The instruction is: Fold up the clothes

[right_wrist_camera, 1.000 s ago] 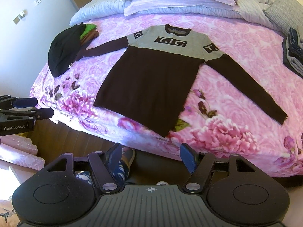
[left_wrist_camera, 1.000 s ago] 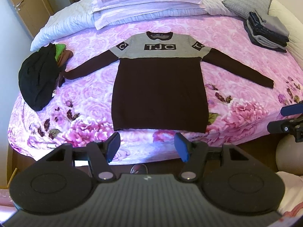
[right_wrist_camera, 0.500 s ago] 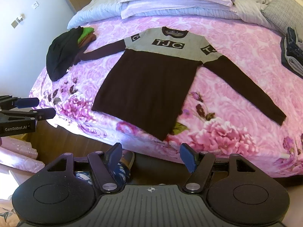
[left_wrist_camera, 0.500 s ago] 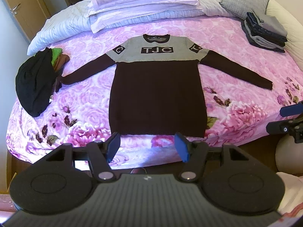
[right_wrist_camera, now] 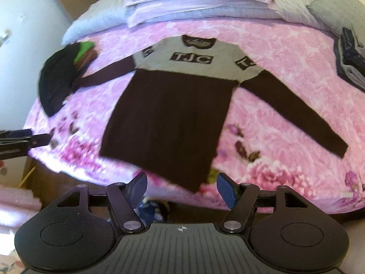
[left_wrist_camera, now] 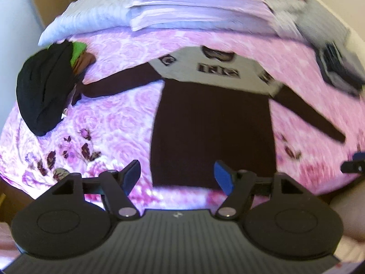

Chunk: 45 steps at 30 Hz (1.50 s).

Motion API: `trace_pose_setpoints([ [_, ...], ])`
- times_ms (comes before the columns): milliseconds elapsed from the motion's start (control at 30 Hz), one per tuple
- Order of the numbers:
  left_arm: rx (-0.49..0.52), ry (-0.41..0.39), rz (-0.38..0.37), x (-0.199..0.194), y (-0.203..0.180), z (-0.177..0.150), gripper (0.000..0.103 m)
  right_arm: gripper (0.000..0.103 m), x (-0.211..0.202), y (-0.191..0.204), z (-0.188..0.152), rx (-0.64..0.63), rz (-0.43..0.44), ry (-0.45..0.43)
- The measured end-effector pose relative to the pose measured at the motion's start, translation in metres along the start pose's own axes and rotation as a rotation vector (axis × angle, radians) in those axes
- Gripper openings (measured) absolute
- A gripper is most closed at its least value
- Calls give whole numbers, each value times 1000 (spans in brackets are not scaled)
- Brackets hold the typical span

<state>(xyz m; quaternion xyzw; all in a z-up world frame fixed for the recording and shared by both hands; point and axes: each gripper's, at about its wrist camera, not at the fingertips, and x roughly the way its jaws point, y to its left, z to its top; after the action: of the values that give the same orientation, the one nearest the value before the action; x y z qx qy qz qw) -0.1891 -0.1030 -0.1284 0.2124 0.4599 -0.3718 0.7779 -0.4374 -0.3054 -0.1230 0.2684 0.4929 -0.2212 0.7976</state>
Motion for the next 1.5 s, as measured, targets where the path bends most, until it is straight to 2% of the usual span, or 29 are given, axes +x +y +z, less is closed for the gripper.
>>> trace_pose_setpoints([
  [100, -118, -8, -14, 37, 53, 22, 68, 65, 19, -4, 30, 61, -28, -24],
  [267, -412, -40, -71, 114, 162, 63, 67, 65, 53, -16, 91, 201, -97, -64],
  [367, -548, -67, -59, 166, 216, 81, 62, 65, 78, -22, 125, 276, -134, -83],
  [467, -632, -105, -42, 216, 256, 99, 60, 65, 104, -27, 149, 324, -168, -95],
  [633, -778, -134, 14, 290, 302, 114, 58, 65, 145, -37, 157, 369, -248, -53],
  [767, -867, -156, 54, 329, 324, 116, 58, 65, 174, -51, 148, 405, -297, -3],
  [800, -878, -164, 55, 335, 327, 116, 57, 65, 179, -54, 144, 413, -305, 8],
  [867, -889, -175, 59, 345, 331, 119, 30, 65, 191, -62, 137, 432, -313, 31],
  [900, -881, -179, 60, 347, 331, 122, 3, 65, 196, -64, 133, 439, -315, 42],
  [967, -811, -215, 104, 341, 321, 136, 3, 65, 205, -69, 128, 451, -309, 54],
  [1033, -686, -292, 122, 323, 297, 159, 3, 65, 210, -71, 122, 462, -302, 58],
  [1133, -454, -431, 80, 289, 240, 198, 3, 65, 215, -79, 118, 481, -287, 57],
  [1233, -181, -567, -89, 250, 150, 236, 3, 65, 217, -92, 118, 505, -283, 49],
  [1300, -53, -616, -214, 233, 91, 248, 3, 65, 214, -101, 120, 519, -283, 30],
  [1333, -12, -625, -308, 227, 60, 253, 4, 65, 211, -105, 121, 524, -281, 16],
  [1367, 32, -617, -422, 225, 28, 255, 5, 65, 209, -110, 121, 529, -280, 4],
  [1400, 87, -598, -505, 225, -3, 253, 10, 65, 206, -114, 122, 533, -281, -5],
  [1467, 191, -531, -576, 233, -49, 241, 16, 65, 201, -121, 123, 544, -284, -14],
  [1500, 236, -490, -584, 240, -63, 232, 18, 65, 199, -125, 123, 546, -282, -16],
])
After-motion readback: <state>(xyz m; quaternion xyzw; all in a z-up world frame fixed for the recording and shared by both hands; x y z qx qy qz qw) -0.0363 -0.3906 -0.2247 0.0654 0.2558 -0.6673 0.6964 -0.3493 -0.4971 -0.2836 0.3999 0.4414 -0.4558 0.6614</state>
